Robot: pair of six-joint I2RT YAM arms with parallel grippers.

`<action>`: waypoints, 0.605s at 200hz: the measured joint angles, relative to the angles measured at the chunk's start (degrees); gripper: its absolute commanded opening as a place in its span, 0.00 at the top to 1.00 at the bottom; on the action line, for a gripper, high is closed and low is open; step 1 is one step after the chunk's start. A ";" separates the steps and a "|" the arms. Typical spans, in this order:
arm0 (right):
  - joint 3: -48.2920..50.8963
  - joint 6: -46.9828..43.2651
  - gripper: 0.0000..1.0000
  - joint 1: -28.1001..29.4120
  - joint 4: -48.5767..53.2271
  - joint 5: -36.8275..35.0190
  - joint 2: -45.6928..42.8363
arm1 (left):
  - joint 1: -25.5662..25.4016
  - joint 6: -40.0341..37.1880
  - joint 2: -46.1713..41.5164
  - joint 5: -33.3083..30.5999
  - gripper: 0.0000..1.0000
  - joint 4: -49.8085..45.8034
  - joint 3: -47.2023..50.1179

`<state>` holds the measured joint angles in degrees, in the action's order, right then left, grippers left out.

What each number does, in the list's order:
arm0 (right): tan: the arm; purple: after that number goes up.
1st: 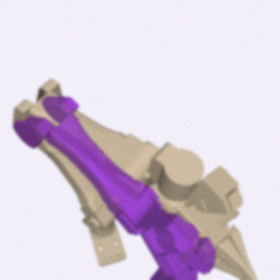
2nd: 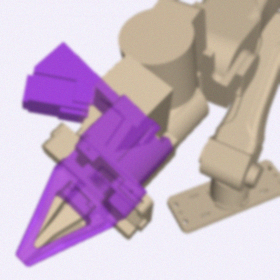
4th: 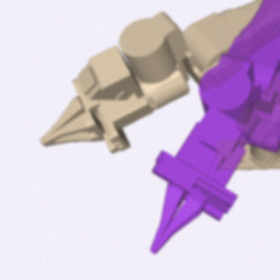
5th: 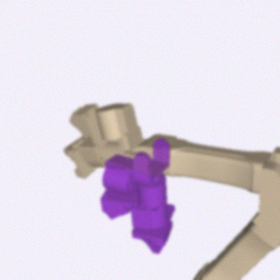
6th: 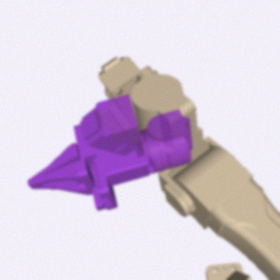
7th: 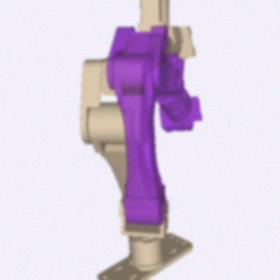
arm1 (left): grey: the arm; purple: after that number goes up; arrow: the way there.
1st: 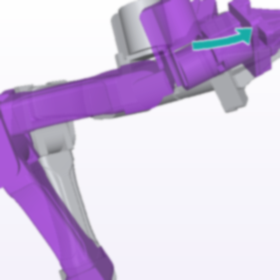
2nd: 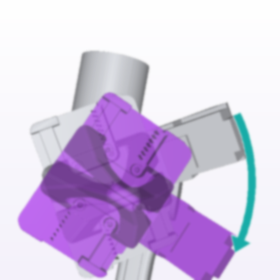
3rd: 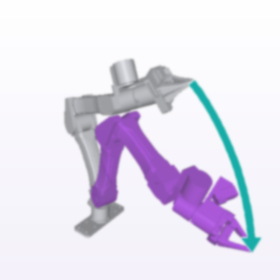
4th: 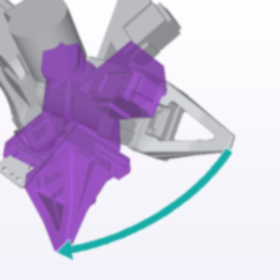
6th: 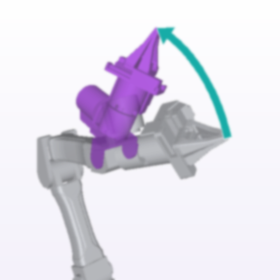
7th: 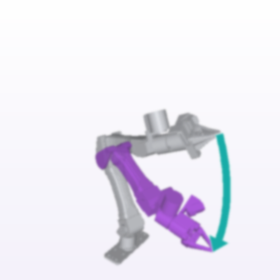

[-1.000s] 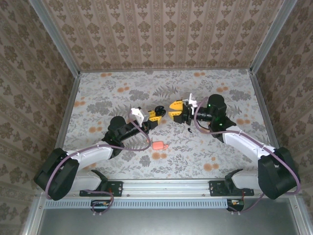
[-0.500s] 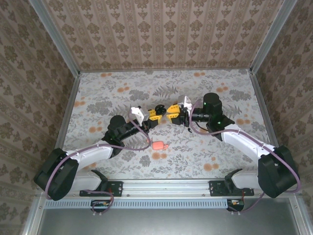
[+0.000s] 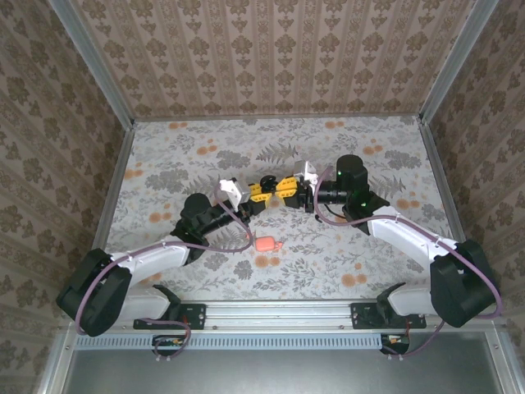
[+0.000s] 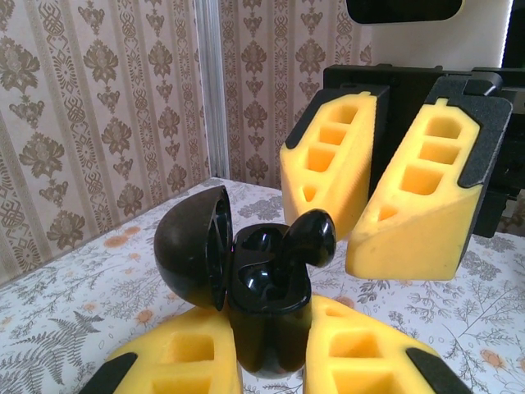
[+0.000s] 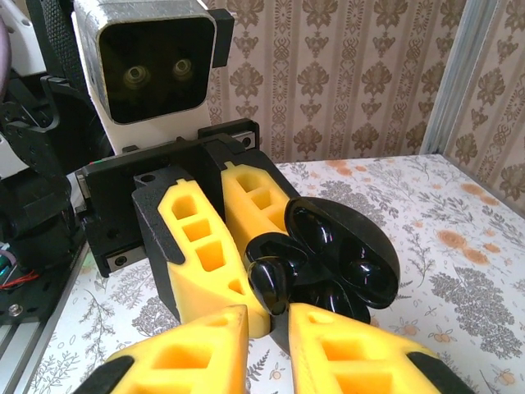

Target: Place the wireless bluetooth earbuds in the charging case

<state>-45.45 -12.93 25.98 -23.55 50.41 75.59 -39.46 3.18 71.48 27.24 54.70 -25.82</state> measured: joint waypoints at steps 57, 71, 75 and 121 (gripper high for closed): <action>-0.44 0.02 0.83 0.39 -0.09 0.28 0.50 | 0.00 0.00 0.00 0.00 0.92 -0.02 0.00; -0.57 0.02 0.83 0.52 -0.15 0.35 0.61 | 0.00 0.00 -0.13 -0.02 0.92 -0.02 0.00; -0.59 0.02 0.84 0.55 -0.20 0.39 0.61 | 0.00 0.00 -0.22 -0.02 0.92 -0.02 0.00; -0.70 0.04 0.85 0.76 -0.22 0.44 0.68 | 0.00 0.00 -0.74 -0.02 0.92 -0.02 0.00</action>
<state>-46.15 -12.88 26.74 -23.77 50.85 76.27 -39.46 3.18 70.74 27.22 54.68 -25.82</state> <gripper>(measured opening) 0.151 0.176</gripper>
